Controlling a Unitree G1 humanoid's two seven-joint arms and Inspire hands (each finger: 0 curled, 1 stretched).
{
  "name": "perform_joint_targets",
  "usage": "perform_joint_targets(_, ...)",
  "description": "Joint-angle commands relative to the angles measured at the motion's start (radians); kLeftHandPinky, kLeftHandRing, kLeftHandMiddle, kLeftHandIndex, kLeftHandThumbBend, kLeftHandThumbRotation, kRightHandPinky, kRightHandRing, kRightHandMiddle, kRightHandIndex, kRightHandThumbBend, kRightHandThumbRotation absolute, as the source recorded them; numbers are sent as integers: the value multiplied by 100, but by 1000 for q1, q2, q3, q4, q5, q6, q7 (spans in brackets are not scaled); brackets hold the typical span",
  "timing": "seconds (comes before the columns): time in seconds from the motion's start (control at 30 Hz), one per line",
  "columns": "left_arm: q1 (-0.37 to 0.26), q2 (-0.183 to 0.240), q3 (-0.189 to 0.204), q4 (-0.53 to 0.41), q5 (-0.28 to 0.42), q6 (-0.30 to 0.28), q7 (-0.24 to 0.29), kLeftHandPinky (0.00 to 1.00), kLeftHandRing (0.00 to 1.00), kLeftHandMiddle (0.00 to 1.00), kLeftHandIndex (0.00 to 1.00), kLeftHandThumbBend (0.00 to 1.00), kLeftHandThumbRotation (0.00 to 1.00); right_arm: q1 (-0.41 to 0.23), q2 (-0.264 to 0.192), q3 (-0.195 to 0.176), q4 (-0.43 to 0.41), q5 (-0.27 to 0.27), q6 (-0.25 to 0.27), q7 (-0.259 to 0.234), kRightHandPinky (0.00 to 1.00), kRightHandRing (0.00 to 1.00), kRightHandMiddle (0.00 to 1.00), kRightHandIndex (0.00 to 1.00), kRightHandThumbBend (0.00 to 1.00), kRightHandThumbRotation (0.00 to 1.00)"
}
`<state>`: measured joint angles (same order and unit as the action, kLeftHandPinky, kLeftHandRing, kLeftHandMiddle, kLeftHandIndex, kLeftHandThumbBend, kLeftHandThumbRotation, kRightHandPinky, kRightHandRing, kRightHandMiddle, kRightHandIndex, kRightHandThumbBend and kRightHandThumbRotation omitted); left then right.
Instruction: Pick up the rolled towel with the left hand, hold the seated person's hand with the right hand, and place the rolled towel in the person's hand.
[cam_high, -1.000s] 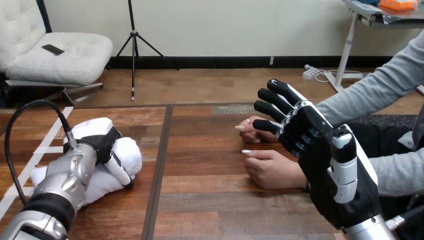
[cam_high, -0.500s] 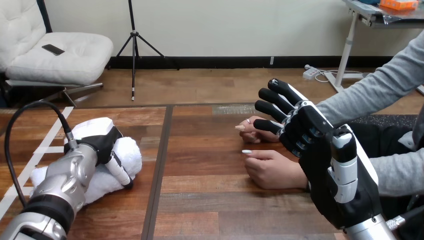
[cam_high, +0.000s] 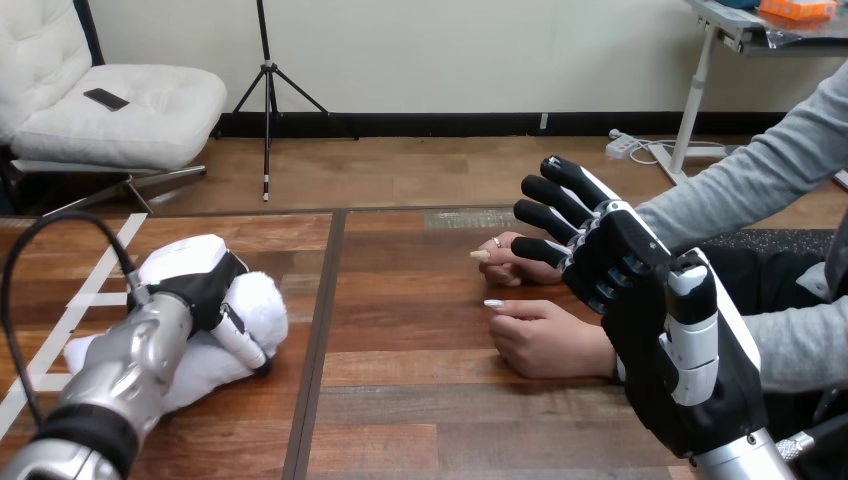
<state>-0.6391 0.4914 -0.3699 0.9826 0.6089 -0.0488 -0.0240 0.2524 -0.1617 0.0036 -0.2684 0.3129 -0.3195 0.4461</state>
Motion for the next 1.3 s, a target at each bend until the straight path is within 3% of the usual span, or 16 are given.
perform_joint_targets(0.0,31,24,66,-150,-58,-40,33,33,40,47,46,68,0,-41,-1,-11,9,-3,-23,0,83,89,91,91,84,100)
perform_joint_targets(0.33,164,41,160,-396,-157,-62,10,28,34,42,46,64,0,-47,1,-10,27,-11,-13,-6,83,90,91,91,83,100)
perform_joint_targets(0.43,307,36,244,-618,-240,-92,2,24,31,39,46,63,0,-59,1,-3,47,-14,2,-2,87,91,91,91,83,100)
perform_joint_targets(0.5,346,30,266,-678,-262,-102,2,24,30,38,46,62,0,-64,0,-2,58,-17,0,0,88,91,91,91,81,100)
perform_joint_targets(0.93,457,-8,334,-826,-355,-178,24,27,32,39,44,64,0,-83,-14,-6,92,-41,9,-4,90,92,92,91,82,100)
perform_joint_targets(1.27,517,-42,370,-920,-418,-194,28,26,31,38,43,65,0,-107,-29,-16,121,-71,13,-6,90,92,93,92,84,99)
